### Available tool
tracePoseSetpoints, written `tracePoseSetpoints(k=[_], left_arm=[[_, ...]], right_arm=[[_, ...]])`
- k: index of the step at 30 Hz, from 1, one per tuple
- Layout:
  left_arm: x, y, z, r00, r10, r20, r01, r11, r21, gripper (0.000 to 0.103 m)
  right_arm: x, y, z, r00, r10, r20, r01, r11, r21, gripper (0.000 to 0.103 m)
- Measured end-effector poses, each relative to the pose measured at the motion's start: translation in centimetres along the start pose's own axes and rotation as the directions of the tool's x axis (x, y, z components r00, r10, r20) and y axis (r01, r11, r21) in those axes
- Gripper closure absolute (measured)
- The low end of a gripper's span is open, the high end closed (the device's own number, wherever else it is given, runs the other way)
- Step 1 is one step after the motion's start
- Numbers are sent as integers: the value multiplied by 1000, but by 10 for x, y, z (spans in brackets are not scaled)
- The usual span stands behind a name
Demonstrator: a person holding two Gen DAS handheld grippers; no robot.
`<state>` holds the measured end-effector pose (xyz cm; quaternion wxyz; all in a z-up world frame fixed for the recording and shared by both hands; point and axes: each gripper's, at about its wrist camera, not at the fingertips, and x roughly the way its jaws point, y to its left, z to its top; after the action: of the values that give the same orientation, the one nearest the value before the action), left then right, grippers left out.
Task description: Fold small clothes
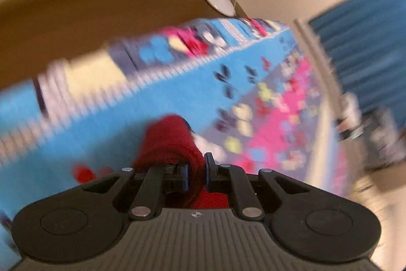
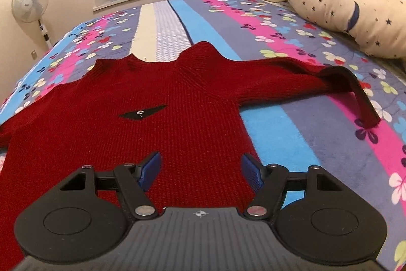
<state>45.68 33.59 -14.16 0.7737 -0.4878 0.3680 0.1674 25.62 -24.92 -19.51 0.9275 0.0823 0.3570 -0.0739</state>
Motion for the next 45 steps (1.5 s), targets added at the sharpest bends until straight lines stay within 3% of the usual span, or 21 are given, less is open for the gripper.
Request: tracePoseSetpoints(k=[5, 9, 10, 11, 12, 13, 15, 18, 21, 22, 24, 27, 28, 30, 32, 34, 36, 39, 41, 43, 45], left_arm=[[-7, -51, -53, 970, -227, -86, 217, 969, -117, 91], [-8, -120, -146, 905, -380, -189, 369, 925, -95, 88], [-3, -138, -180, 883, -397, -253, 396, 917, -56, 78], [4, -150, -204, 864, -394, -313, 410, 912, -17, 43], [14, -161, -230, 842, -373, -390, 419, 907, 36, 21], [23, -166, -252, 844, -307, -439, 382, 920, 92, 0], [31, -158, -276, 893, -192, -407, 291, 936, 197, 1], [38, -131, -271, 932, -59, -357, 189, 921, 342, 1], [30, -104, -245, 985, 61, -163, 33, 855, 518, 0], [27, -98, -237, 992, 102, -71, -41, 811, 584, 0], [31, -96, -223, 987, 156, 44, -144, 719, 679, 0], [55, -91, -217, 969, 227, 93, -213, 592, 777, 0], [65, -90, -219, 966, 241, 88, -212, 556, 803, 0], [83, -87, -220, 965, 255, 64, -192, 520, 832, 0], [90, -83, -220, 963, 262, 66, -197, 514, 835, 0], [90, -79, -222, 965, 247, 82, -200, 505, 839, 0], [90, -77, -225, 961, 250, 115, -223, 463, 858, 0], [89, -73, -233, 963, 236, 127, -223, 440, 870, 0], [92, -72, -234, 962, 247, 113, -219, 458, 862, 0], [101, -68, -236, 956, 279, 94, -223, 475, 851, 0], [101, -64, -236, 957, 273, 93, -225, 506, 833, 0]], right_arm=[[-7, -4, -2, 1000, 28, 9, -28, 1000, 11, 32], [-13, -16, -1, 999, 30, 17, -31, 998, 50, 32], [-13, -20, -2, 999, 29, 18, -30, 998, 62, 32], [-13, -23, -3, 999, 30, 17, -31, 997, 71, 32], [-11, -25, -4, 1000, 28, 13, -29, 996, 79, 32], [-10, -29, -4, 1000, 27, 7, -27, 995, 91, 32], [-5, -36, -4, 999, 53, -2, -52, 989, 139, 32], [8, -46, 5, 992, 126, -4, -122, 965, 232, 31], [36, -43, 23, 977, 214, -4, -204, 938, 282, 31], [51, -39, 31, 969, 249, -9, -235, 927, 292, 30], [78, -28, 44, 963, 269, -29, -244, 912, 328, 30], [121, -3, 62, 956, 282, -85, -241, 915, 324, 31], [137, 5, 67, 959, 256, -124, -204, 922, 328, 28], [156, 19, 72, 969, 188, -160, -133, 943, 305, 32], [156, 35, 81, 983, 124, -138, -98, 978, 182, 81], [140, 49, 96, 987, 138, -77, -132, 988, 83, 83], [116, 58, 112, 985, 168, 47, -166, 985, -55, 84], [105, 47, 127, 974, 185, 132, -176, 981, -76, 84], [131, 32, 119, 989, 140, 42, -139, 990, -32, 84], [176, 22, 94, 990, 61, -130, -66, 997, -33, 84], [180, 24, 74, 997, 55, -57, -61, 993, -98, 83]])
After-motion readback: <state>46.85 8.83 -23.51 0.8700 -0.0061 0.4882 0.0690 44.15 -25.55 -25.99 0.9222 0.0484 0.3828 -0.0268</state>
